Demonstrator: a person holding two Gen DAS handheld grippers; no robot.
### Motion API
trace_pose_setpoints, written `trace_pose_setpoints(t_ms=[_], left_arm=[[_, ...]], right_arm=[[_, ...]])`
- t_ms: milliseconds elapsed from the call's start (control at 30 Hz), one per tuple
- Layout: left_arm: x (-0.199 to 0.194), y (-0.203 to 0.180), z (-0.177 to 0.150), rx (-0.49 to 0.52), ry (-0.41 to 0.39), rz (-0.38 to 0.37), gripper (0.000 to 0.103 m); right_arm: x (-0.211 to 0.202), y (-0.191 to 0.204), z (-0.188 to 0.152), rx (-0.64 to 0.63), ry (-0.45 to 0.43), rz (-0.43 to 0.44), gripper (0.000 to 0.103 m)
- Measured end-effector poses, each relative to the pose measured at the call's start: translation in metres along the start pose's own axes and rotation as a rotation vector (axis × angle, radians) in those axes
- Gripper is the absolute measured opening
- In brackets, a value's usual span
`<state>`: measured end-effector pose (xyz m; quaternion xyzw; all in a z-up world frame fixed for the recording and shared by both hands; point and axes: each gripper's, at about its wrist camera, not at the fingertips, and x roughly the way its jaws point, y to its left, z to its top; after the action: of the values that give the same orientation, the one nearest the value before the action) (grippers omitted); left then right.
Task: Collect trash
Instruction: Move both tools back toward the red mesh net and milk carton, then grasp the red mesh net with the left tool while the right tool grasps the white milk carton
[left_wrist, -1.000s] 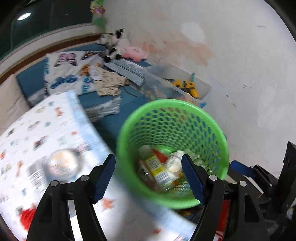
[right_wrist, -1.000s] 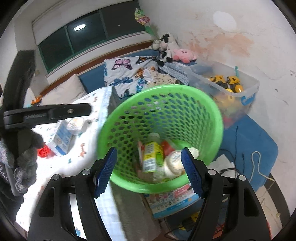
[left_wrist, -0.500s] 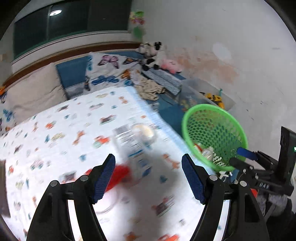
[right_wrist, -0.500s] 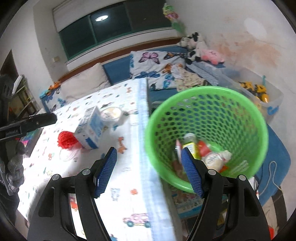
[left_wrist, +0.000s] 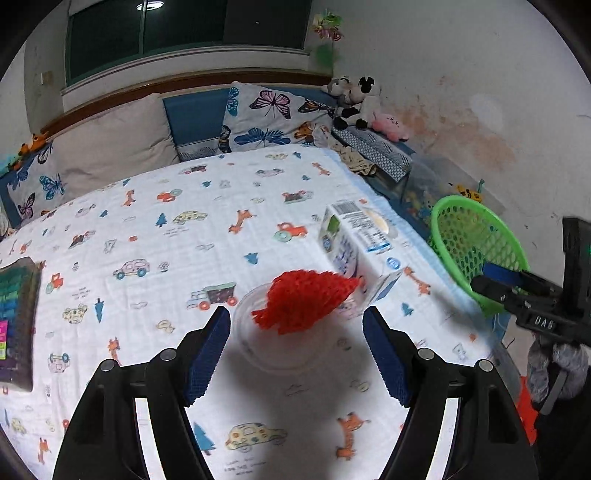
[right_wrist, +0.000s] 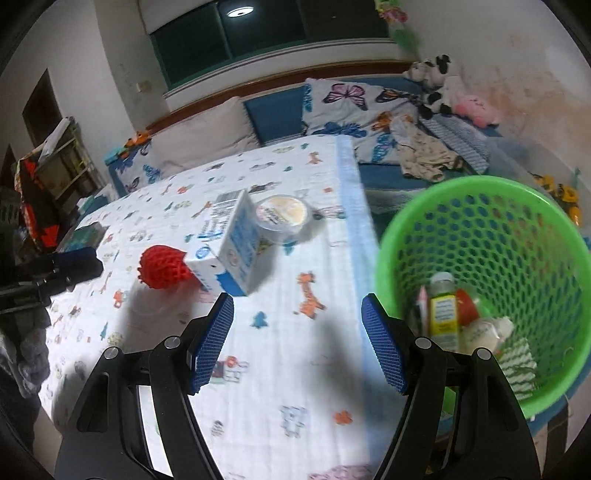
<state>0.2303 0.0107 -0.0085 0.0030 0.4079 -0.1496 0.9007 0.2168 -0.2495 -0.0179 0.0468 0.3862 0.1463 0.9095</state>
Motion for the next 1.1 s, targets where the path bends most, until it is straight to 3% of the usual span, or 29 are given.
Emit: trace_pose_setpoints(t_ms=[533,900,1100], left_arm=[[0.062,0.000,0.013,0.077,0.091,-0.078,0.067],[0.073,-0.001,0.010,0.063,0.094,-0.089,0.037],[0.058,0.004,0.008,0.046,0.063,-0.074,0.031]], right_arm=[[0.006,0.025,0.016,-0.038,-0.004,0.008,0.072],[0.018,0.033,0.026,-0.056,0.013,0.014,0.072],[0.029,0.043,0.034,-0.067,0.035,0.029,0.068]])
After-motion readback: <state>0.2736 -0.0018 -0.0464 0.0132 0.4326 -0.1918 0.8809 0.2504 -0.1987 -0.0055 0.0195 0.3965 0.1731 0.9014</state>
